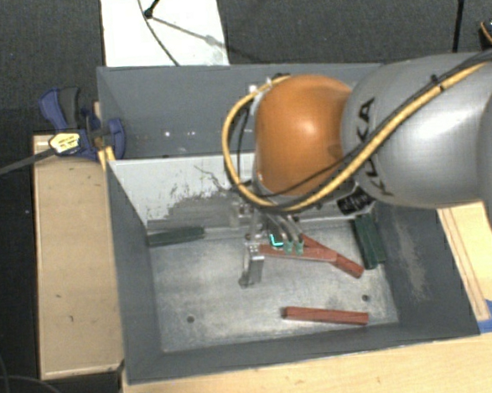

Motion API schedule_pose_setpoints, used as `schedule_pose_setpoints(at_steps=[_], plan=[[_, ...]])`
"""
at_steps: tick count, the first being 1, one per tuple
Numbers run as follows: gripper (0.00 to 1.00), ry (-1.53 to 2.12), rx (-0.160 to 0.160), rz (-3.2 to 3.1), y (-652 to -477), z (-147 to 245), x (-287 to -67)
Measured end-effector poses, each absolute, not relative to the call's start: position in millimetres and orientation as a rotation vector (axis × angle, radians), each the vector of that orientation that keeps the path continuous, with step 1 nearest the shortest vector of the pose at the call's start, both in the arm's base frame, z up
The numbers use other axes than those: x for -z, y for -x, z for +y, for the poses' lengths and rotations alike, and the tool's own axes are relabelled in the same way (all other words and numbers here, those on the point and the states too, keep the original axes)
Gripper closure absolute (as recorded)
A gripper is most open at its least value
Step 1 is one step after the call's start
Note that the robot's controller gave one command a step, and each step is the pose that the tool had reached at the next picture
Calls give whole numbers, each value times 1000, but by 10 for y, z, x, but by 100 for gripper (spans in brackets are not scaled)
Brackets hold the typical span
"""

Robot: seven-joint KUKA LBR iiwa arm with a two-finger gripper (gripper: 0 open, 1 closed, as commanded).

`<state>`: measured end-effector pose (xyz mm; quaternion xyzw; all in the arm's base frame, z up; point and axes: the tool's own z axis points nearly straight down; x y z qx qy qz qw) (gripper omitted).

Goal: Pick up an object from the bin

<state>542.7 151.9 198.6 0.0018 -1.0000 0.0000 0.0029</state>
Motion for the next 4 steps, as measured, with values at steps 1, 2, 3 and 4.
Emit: schedule_pose_setpoints(at_steps=[1,2,3,4], plan=[[0,69,-5,-3134,-5342,702,-916],[0,-12,-6,-3148,-5870,-36,-697],[100,-15,2,-3146,-5856,25,-709],[100,-10,1,-3152,-5671,78,-2198]])
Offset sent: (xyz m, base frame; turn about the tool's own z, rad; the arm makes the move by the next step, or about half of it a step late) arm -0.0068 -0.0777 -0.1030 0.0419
